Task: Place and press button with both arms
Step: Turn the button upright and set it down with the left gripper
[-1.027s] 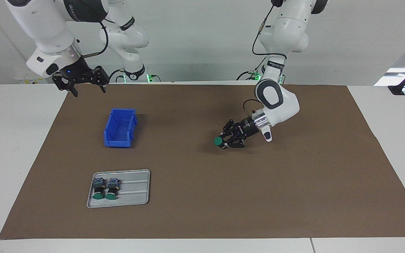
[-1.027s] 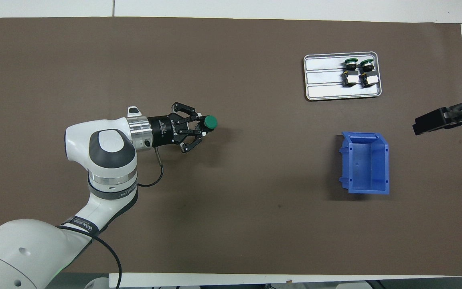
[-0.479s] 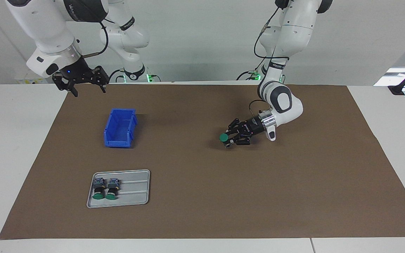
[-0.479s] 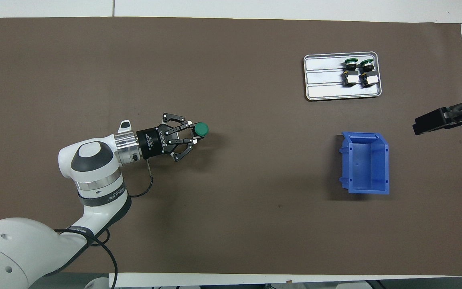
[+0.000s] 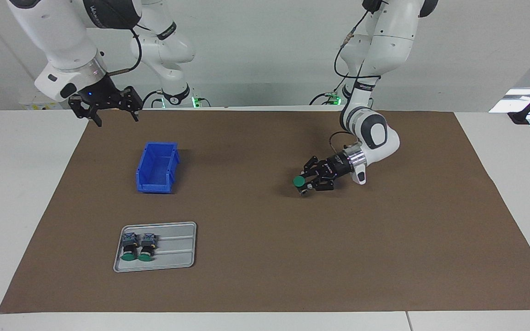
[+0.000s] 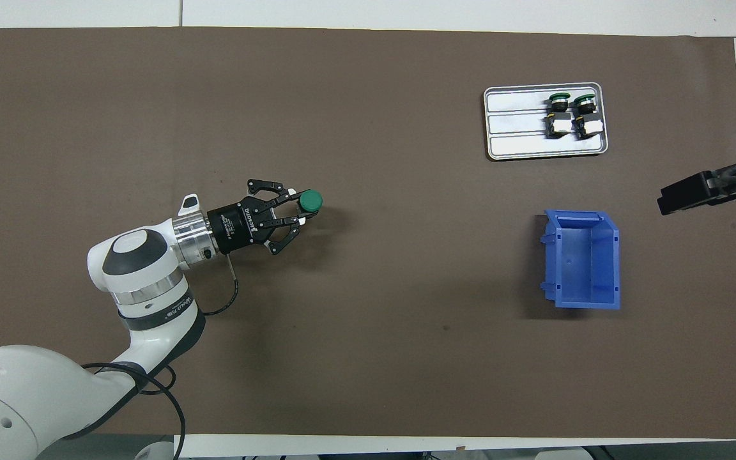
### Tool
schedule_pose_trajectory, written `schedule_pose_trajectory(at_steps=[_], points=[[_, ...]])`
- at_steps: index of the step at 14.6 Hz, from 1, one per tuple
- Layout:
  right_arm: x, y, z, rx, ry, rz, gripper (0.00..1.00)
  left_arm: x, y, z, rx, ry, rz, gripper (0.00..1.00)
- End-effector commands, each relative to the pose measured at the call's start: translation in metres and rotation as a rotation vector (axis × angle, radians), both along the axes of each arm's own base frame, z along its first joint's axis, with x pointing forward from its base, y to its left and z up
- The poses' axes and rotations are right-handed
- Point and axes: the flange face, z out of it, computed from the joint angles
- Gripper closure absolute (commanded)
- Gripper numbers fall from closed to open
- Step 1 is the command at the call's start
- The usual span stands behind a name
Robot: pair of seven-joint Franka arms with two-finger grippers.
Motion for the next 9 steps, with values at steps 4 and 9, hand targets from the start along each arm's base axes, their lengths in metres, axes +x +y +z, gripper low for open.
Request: schedule_pose_trajectory(at_steps=[4, 9], points=[[-0.005, -0.002, 0.001, 0.019, -0.008, 0.010, 0.01, -0.018, -0.012, -0.011, -0.005, -0.023, 0.023, 0.93], [-0.005, -0.002, 0.001, 0.019, -0.008, 0.011, 0.01, -0.022, -0.012, -0.023, 0.025, -0.010, 0.033, 0.91]])
